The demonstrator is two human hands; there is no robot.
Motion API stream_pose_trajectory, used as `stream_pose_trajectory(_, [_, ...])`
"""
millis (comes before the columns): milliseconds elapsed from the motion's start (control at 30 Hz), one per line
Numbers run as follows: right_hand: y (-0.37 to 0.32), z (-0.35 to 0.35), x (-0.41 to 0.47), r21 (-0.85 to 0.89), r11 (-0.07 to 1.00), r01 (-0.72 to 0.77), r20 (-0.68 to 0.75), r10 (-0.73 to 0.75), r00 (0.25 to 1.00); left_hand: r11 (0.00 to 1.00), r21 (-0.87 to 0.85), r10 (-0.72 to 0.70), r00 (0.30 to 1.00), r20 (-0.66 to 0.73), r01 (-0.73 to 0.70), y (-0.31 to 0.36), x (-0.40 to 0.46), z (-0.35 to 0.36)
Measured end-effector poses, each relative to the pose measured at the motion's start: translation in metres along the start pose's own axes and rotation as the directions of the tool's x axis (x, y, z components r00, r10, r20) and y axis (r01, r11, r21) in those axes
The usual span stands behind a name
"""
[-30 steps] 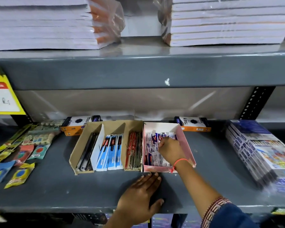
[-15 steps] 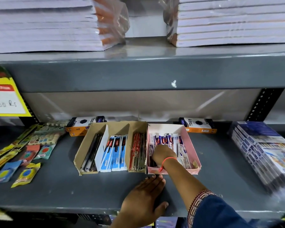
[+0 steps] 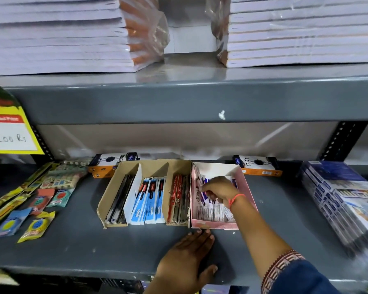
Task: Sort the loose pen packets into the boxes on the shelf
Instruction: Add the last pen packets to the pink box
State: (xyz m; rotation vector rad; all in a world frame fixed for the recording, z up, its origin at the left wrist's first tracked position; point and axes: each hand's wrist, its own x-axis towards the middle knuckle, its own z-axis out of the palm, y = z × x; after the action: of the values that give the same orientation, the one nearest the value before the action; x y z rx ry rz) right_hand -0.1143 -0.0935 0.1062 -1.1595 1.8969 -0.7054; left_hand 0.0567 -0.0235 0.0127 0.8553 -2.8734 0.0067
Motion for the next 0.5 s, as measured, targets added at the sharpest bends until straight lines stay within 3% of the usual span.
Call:
stream_pose_trajectory(100, [-0.01, -0.029, -0.001, -0.327, 0.942, 0.078, -0.132, -0.128, 0.983, 1.0, -0.001, -0.031, 0.999, 0.023, 0.031, 0.002, -0.001, -0.005])
stream_pose_trajectory(267, [-0.023, -0.076, -0.001, -0.483, 0.865, 0.137, -0.257, -0.289, 0.922, 0.998, -0.023, -0.063, 0.997, 0.048, 0.065, 0.005, -0.002, -0.013])
stream_pose_trajectory(367, [-0.036, -0.083, 0.004, -0.684, 0.711, 0.163, -0.143, -0.35, 0.926, 0.998, -0.026, -0.048, 0.998, 0.051, 0.05, 0.005, -0.002, -0.014])
stream_pose_trajectory(500, [-0.048, -0.071, 0.025, -0.747, 0.629, 0.214, 0.063, -0.254, 0.965, 1.0, -0.03, -0.005, 1.0, 0.026, 0.006, 0.002, 0.001, -0.008])
